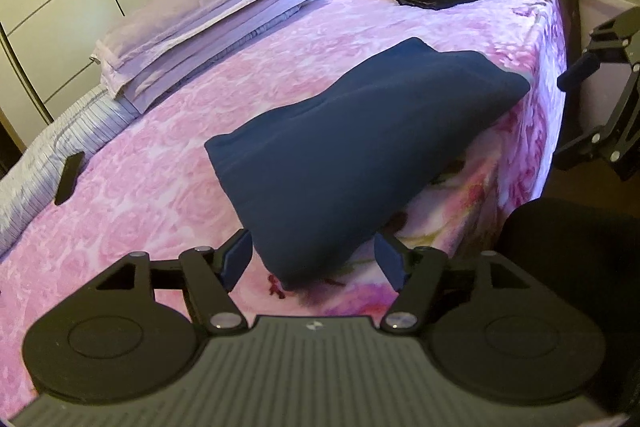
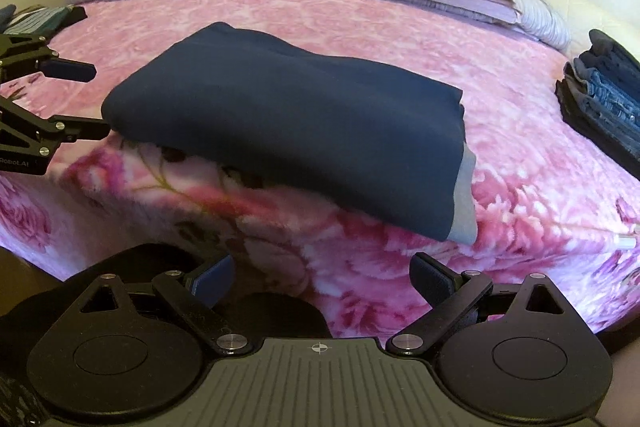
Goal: Fold clothes
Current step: 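Grasp the folded navy garment with both tools and lift it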
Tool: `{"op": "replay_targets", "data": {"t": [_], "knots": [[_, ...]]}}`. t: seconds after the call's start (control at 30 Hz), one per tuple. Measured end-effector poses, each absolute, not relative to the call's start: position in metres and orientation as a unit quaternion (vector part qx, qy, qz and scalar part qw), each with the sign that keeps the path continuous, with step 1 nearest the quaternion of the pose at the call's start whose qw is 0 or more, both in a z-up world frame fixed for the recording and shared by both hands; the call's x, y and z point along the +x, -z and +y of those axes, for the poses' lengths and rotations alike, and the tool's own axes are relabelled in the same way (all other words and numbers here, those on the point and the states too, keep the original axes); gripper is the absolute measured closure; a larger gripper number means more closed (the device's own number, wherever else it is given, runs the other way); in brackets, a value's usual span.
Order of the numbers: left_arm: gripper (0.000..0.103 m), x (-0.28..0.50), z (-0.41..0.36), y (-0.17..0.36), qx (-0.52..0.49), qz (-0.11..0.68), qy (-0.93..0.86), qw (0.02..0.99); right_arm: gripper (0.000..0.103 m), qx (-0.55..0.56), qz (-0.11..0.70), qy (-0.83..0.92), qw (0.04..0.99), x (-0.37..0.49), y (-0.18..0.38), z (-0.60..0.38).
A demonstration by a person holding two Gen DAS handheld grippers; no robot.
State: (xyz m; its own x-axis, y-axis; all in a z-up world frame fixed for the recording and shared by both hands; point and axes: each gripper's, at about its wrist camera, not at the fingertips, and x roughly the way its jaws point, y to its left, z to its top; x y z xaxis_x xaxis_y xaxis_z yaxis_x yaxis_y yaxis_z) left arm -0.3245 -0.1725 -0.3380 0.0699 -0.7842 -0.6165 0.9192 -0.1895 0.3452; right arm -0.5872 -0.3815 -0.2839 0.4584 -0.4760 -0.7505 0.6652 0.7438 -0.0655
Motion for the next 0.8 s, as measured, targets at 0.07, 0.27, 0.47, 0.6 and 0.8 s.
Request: {"op": "replay_targets", "data": {"t": [0.07,0.27,0.47,0.6,0.8], "knots": [[0.028,-0.325,-0.173,0.338,0.373,0.085,0.675,0.631,0.006,0.119,0.396,0.336,0.846,-0.588,0.284,-0.382],[0.023,-0.331,-0.173,0.34,0.384,0.056,0.675,0.627,0.006,0.119,0.397,0.335,0.846,-0.586,0.284,-0.384],[0.015,-0.343,-0.165,0.348,0.408,-0.038,0.679,0.609,0.006,0.029,0.365,0.376,0.851,-0.587,0.278,-0.373],[0.013,-0.351,-0.163,0.356,0.439,-0.097,0.675,0.586,0.006,-0.03,0.347,0.368,0.862,-0.588,0.275,-0.368],[0.004,-0.364,-0.164,0.379,0.496,-0.176,0.658,0.539,0.006,-0.113,0.381,0.33,0.856,-0.574,0.281,-0.366]]}}
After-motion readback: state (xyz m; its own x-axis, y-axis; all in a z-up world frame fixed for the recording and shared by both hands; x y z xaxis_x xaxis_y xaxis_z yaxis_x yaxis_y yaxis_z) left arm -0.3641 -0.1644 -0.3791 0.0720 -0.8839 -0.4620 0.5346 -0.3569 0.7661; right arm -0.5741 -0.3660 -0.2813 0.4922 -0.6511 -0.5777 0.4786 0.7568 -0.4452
